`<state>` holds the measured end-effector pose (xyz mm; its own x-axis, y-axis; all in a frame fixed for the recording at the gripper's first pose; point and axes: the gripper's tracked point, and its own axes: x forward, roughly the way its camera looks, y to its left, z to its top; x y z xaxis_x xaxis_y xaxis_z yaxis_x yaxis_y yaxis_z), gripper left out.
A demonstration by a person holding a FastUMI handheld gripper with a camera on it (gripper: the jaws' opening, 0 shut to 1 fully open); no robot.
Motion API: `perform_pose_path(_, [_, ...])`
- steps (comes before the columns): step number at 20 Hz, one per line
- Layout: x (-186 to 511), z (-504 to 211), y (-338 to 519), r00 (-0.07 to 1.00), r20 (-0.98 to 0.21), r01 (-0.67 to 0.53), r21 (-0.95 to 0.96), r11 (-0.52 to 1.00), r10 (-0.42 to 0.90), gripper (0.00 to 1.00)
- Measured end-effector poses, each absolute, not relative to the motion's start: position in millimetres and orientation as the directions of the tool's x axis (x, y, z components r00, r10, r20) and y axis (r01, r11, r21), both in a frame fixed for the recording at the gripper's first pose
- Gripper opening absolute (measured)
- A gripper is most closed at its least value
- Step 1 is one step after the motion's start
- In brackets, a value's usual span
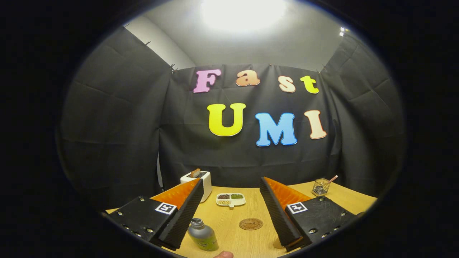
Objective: Take the bottle from table, then pour the juice into the cup, finally place the bottle on the coaster
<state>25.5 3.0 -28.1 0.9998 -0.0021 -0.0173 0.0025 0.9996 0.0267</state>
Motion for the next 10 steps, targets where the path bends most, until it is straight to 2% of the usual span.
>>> perform_pose_path(10, [40.3,-73.9,17.0,0.997,-0.075,0.033,0.037,0.999,-0.03,0.96])
